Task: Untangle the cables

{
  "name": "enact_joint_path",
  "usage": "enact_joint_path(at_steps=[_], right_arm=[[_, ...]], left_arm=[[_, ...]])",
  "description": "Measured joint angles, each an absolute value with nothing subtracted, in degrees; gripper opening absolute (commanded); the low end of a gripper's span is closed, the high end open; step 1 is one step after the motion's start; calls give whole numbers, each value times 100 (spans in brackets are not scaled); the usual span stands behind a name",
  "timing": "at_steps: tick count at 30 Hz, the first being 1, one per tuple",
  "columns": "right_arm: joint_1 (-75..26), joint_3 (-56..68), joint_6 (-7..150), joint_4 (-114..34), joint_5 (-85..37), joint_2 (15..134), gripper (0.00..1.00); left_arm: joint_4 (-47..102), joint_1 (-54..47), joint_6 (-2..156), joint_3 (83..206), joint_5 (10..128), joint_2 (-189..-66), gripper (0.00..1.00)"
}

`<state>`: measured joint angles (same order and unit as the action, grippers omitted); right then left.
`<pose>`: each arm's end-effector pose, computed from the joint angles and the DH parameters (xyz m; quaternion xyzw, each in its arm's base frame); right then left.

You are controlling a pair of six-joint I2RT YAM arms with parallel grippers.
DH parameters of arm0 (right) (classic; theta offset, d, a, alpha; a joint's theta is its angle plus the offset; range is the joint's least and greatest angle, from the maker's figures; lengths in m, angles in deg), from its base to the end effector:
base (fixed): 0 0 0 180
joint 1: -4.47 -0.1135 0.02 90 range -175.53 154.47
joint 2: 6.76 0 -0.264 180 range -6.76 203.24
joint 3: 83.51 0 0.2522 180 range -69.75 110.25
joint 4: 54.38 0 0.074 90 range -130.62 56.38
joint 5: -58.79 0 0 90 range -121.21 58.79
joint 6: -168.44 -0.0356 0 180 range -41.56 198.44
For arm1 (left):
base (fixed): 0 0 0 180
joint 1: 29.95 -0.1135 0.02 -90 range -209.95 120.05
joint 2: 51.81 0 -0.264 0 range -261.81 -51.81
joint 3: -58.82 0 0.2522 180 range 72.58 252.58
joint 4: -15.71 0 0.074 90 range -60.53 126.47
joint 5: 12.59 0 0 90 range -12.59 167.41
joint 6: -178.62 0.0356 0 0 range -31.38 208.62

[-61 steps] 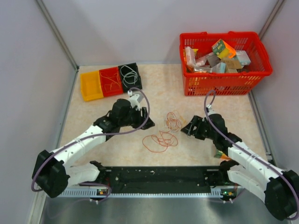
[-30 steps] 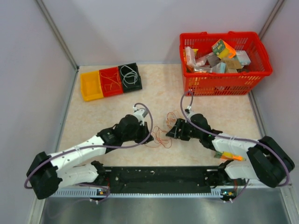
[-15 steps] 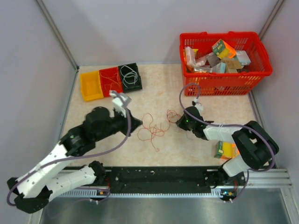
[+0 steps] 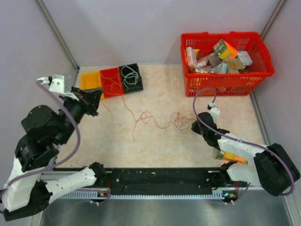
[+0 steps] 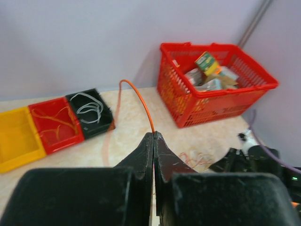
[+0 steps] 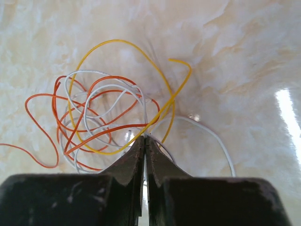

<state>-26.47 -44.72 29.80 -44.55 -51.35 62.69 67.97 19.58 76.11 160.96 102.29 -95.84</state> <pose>0.2001 0.1057 0.1623 0.2099 0.8722 0.1418 0.4184 0.0563 -0.0429 0.5220 0.0561 0.6713 -0.2498 0.6956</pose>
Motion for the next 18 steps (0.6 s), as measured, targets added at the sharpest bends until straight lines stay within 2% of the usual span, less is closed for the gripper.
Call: enact_joint_path(at_steps=[7,18], right_arm=[[-2306,-4725,3078,-4179,-5590,5918,0],[-1615,-5068,2973,-3768,-5841,5299,0]], left_arm=[[7182,1958,7801,16256,11255,-9750,0],[7081,1958,8676,18231,12116,-9407,0]])
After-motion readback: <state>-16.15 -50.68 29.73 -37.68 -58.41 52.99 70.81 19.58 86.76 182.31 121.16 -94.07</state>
